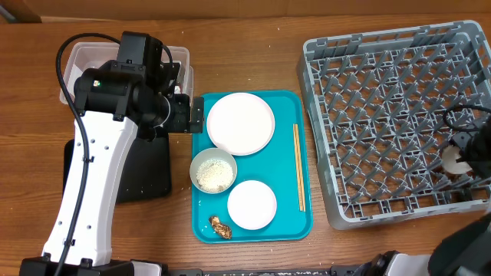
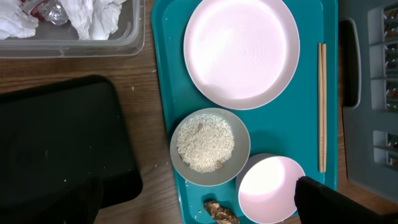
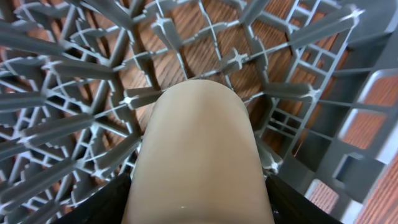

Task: Sort waste into correct bins and load items into the dishwasher

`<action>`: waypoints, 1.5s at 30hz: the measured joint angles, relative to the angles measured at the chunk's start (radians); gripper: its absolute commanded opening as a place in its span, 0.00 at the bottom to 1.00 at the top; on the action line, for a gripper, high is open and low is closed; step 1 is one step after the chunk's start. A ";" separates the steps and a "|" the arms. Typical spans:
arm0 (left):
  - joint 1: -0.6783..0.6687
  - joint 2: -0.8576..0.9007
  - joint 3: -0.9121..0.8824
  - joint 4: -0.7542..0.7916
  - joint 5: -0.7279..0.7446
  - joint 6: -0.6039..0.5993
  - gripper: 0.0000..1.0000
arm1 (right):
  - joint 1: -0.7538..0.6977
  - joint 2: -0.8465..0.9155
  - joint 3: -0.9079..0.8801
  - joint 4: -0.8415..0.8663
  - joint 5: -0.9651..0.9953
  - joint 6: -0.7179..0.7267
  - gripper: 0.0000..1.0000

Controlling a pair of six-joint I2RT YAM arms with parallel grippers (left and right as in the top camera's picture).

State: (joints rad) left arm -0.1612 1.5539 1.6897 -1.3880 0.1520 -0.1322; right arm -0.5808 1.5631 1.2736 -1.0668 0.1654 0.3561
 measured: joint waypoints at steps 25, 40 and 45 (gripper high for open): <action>0.000 0.000 -0.014 -0.006 0.000 0.000 1.00 | 0.640 -0.145 0.192 -0.314 -0.452 -0.304 1.00; 0.000 0.000 -0.021 -0.011 -0.068 -0.079 1.00 | 1.192 -0.023 -0.216 0.053 -0.471 -0.195 0.87; 0.000 0.000 -0.021 -0.011 -0.071 -0.079 1.00 | 1.277 0.081 -0.243 0.093 -0.433 -0.099 0.62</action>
State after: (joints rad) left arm -0.1612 1.5539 1.6684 -1.3994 0.0811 -0.2115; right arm 0.6960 1.6440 1.0309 -0.9741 -0.2676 0.2573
